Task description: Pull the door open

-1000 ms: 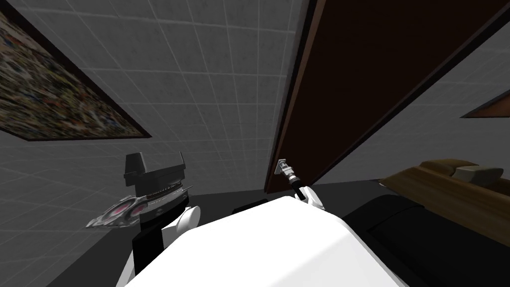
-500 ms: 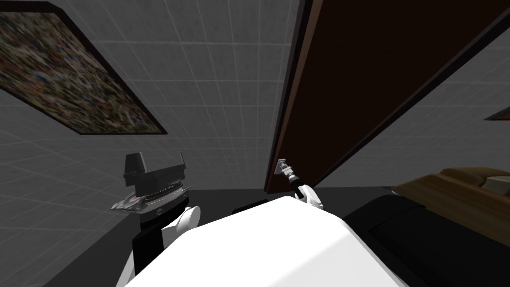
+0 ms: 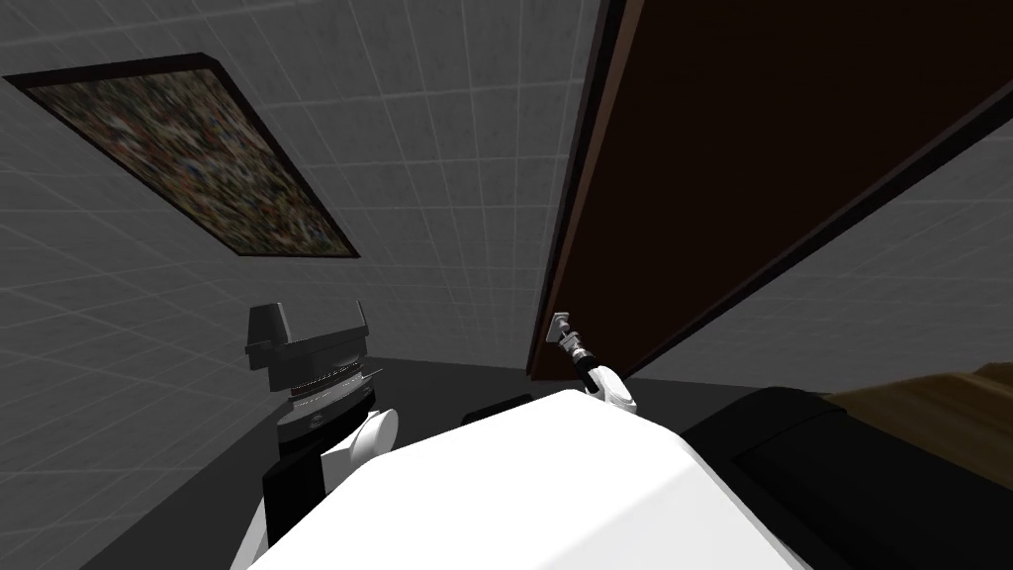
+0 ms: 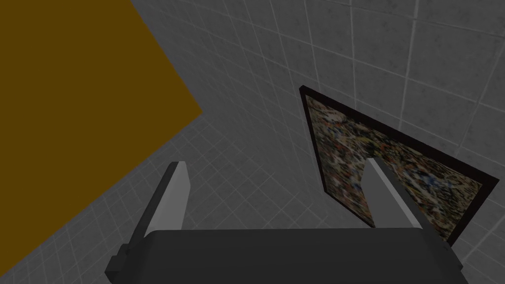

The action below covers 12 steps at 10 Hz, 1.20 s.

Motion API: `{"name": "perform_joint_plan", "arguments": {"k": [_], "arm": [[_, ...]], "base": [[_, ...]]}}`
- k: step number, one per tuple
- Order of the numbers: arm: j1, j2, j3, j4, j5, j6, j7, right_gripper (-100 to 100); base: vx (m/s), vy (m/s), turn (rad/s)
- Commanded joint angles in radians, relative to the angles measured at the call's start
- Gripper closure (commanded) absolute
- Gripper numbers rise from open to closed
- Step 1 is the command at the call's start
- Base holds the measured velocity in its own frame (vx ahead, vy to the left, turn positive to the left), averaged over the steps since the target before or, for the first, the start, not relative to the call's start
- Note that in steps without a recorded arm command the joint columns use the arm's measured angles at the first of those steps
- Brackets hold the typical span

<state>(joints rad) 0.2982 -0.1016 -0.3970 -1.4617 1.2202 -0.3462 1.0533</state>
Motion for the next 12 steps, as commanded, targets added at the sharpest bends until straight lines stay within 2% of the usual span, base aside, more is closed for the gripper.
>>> {"name": "perform_joint_plan", "arguments": {"k": [1, 12], "arm": [[-0.019, 0.003, 0.002, 0.008, -0.039, -0.006, -0.028, -100], [-0.122, 0.038, 0.012, 0.052, -0.255, -0.037, -0.186, -100]], "base": [[-0.108, -0.023, -0.024], [-0.098, 0.016, -0.053]]}}
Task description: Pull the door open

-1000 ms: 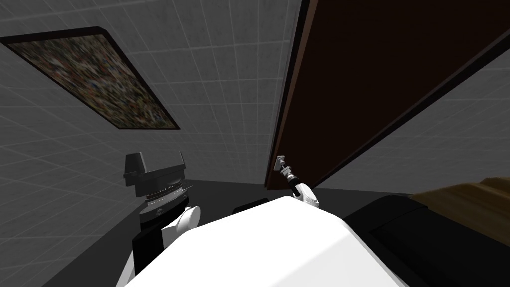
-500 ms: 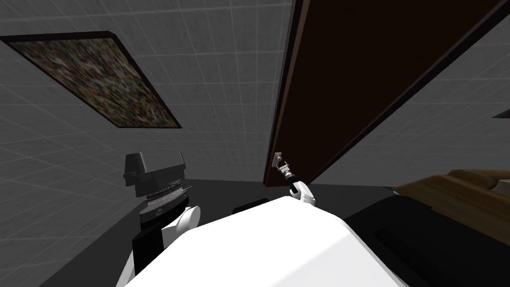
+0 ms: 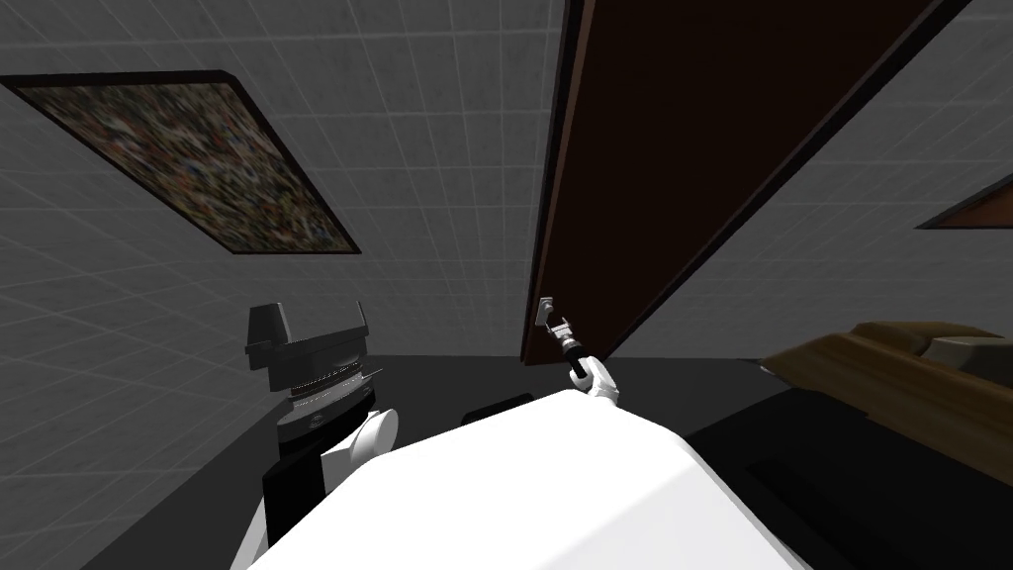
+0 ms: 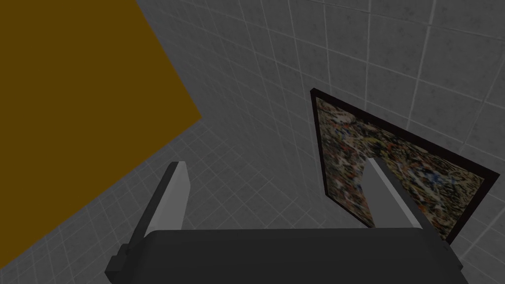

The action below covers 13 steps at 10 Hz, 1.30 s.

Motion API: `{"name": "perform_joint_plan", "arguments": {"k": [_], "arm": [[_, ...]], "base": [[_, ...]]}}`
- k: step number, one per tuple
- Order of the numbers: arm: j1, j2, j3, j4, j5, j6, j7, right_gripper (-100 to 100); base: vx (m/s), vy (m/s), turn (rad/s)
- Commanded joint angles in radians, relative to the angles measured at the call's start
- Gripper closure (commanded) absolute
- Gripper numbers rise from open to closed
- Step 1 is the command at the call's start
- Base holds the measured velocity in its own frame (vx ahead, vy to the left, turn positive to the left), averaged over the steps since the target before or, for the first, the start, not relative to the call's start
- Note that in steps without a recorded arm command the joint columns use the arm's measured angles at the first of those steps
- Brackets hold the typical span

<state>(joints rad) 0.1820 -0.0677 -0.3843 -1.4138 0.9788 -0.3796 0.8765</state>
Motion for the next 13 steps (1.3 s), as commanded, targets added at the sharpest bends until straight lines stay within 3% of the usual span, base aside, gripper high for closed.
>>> {"name": "perform_joint_plan", "arguments": {"k": [1, 8, 9, 10, 13], "arm": [[-0.015, 0.009, 0.0, 0.008, -0.033, -0.007, -0.023, -100], [-0.081, 0.05, 0.006, 0.036, -0.171, -0.027, -0.123, -100], [-0.077, 0.046, 0.008, 0.032, -0.158, -0.022, -0.114, -100], [-0.08, 0.026, -0.004, 0.04, -0.165, -0.027, -0.119, -100], [-0.084, 0.009, -0.021, 0.052, -0.172, -0.033, -0.122, -100]], "base": [[-0.099, 0.015, -0.055], [-0.099, 0.006, -0.048], [-0.039, 0.001, -0.006], [0.108, 0.008, 0.06], [0.175, -0.01, 0.045]]}}
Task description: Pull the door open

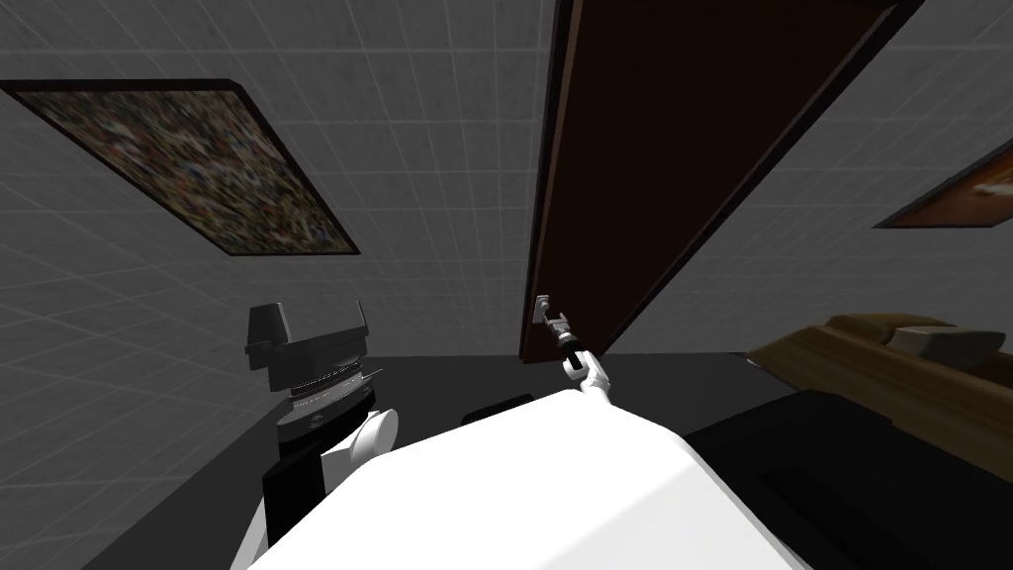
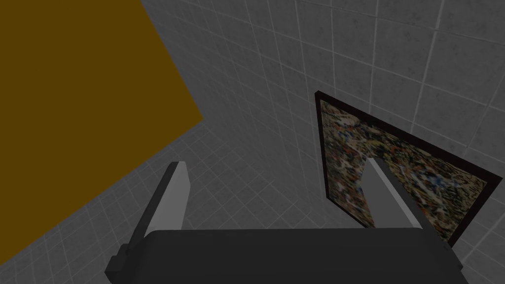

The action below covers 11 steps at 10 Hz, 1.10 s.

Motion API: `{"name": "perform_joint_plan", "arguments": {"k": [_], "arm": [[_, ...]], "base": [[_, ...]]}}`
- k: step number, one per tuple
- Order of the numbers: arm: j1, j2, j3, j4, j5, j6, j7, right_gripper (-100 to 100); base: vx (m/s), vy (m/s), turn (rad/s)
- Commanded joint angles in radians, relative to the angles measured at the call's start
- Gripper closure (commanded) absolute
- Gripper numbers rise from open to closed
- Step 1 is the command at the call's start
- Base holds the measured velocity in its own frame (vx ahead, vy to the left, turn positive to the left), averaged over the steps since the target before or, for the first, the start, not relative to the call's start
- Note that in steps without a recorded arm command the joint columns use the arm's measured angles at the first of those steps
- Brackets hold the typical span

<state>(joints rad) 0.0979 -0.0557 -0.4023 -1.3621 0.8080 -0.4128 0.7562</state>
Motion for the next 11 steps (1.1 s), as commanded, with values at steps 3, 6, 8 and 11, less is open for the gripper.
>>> {"name": "perform_joint_plan", "arguments": {"k": [3, 6, 8, 11], "arm": [[-0.006, -0.011, -0.023, 0.014, -0.01, -0.008, -0.004, -100], [-0.004, -0.011, -0.023, 0.01, -0.01, -0.005, -0.008, 100], [-0.004, -0.011, -0.023, 0.01, -0.01, -0.005, -0.008, 100], [-0.004, -0.011, -0.023, 0.01, -0.01, -0.005, -0.008, 100]], "base": [[0.2, -0.011, 0.053], [0.092, -0.005, 0.018], [-0.029, 0.003, 0.005], [-0.008, 0.001, 0.0]]}}
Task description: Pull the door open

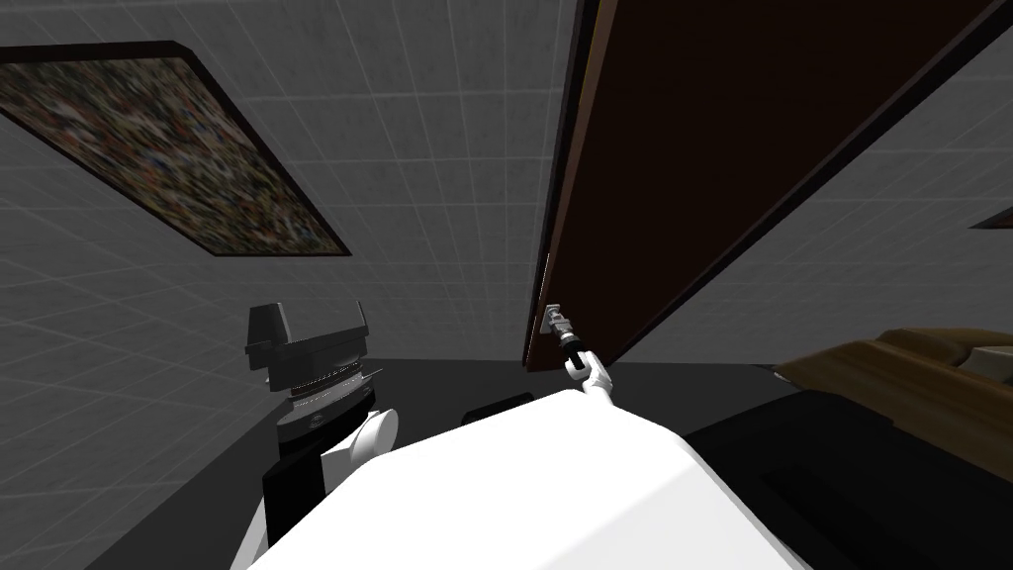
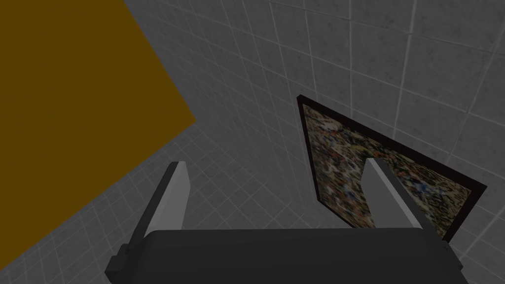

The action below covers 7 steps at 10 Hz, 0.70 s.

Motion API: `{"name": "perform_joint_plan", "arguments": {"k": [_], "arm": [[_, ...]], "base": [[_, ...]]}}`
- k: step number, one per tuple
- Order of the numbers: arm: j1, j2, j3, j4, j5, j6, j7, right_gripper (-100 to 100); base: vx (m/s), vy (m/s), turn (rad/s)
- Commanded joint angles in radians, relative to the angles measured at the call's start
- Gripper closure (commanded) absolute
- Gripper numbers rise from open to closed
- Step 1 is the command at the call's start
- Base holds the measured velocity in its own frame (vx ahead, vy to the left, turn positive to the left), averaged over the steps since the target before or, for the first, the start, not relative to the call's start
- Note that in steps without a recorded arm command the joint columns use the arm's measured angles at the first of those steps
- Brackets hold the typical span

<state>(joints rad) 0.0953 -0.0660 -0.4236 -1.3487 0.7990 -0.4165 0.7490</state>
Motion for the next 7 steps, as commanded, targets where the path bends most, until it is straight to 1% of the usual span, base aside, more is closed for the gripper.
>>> {"name": "perform_joint_plan", "arguments": {"k": [1, 4, 5, 6, 7], "arm": [[-0.006, -0.002, 0.002, 0.007, -0.034, 0.02, -0.004, 100], [-0.021, -0.005, 0.007, 0.024, -0.12, 0.07, -0.015, 100], [-0.028, -0.007, 0.01, 0.032, -0.148, 0.095, -0.02, 100], [-0.028, -0.007, 0.01, 0.032, -0.166, 0.095, -0.02, 100], [-0.035, -0.009, 0.012, 0.041, -0.2, 0.119, -0.025, 100]], "base": [[-0.005, 0.007, -0.033], [-0.02, 0.019, -0.053], [-0.031, 0.017, -0.063], [-0.026, 0.018, -0.029], [-0.021, 0.014, -0.058]]}}
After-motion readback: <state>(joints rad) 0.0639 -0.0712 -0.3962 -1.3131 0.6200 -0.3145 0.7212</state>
